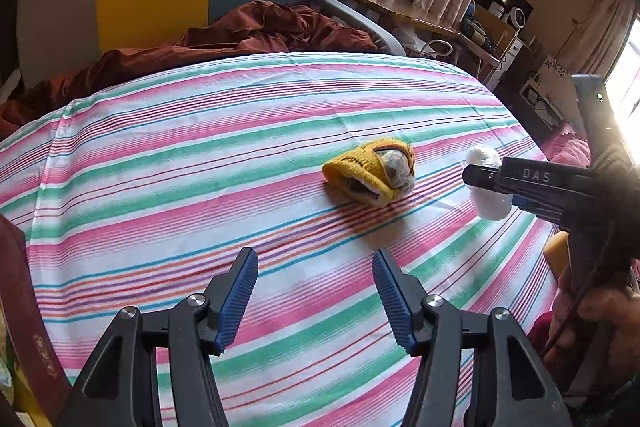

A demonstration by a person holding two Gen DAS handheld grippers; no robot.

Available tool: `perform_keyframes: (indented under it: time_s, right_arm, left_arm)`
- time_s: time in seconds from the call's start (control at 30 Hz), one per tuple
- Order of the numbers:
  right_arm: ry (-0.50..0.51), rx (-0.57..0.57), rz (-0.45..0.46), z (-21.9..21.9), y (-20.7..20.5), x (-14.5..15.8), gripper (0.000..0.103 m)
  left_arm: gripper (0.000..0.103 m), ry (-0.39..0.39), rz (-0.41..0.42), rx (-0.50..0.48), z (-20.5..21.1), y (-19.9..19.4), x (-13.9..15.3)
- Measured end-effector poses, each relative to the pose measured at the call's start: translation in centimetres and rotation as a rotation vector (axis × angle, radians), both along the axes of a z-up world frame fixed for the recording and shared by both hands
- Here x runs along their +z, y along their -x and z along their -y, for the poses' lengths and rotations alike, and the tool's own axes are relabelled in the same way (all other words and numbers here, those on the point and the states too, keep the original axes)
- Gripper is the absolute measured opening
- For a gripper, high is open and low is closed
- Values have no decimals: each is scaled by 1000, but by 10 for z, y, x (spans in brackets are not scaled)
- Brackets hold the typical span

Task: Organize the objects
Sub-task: 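Grasp the yellow sock with the left tool while the right tool holds the plastic bag, then carry the yellow sock into the gold tray and open the left tool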

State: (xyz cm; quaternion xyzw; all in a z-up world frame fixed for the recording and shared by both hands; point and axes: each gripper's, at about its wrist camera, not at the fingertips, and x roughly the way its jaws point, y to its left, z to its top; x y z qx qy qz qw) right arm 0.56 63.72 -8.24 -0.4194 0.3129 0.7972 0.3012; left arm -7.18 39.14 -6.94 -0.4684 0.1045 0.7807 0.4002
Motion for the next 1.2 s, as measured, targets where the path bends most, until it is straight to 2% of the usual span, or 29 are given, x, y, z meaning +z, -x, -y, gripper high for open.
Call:
perform_keyframes:
  time_s: [0.07, 0.13, 0.27, 0.53, 0.63, 0.67, 0.7, 0.73, 0.8, 0.87, 1.03, 1.2]
  right_arm:
    - [-8, -18, -24, -2, -3, 4, 36]
    - [-4, -20, -27, -2, -1, 4, 36]
    - [16, -32, -25, -5, -2, 2, 36]
    - [76, -49, -47, -13, -7, -4, 36]
    - [83, -41, -36, -12, -4, -7, 36]
    - [84, -37, -29, -12, -4, -9, 36]
    - [83, -31, -22, -11, -1, -10, 36]
    - [79, -23, -12, -10, 1, -11, 36]
    - [64, -6, 10, -8, 5, -12, 36]
    - [53, 10, 26, -7, 8, -13, 36]
    - [60, 89, 34, 2, 20, -18, 36]
    - [41, 270, 39, 30, 42, -18, 37]
  left_arm:
    - [63, -2, 4, -16, -14, 4, -1]
    - [70, 3, -7, -36, -30, 5, -2]
    - [81, 17, -64, -89, -61, 6, -1]
    - [82, 71, -92, -124, -108, 25, -22]
    - [82, 56, -28, -118, -116, 36, -36]
    - [78, 42, -9, -117, -116, 37, -40]
    - [65, 19, 25, -120, -115, 38, -43]
    - [63, -2, 49, -120, -112, 38, -45]
    - [45, -17, 39, -122, -104, 35, -44]
    - [37, -32, 21, -111, -91, 30, -40]
    - [34, -52, -3, -39, -39, 20, -36]
    - [34, -44, -58, 39, 20, -1, -31]
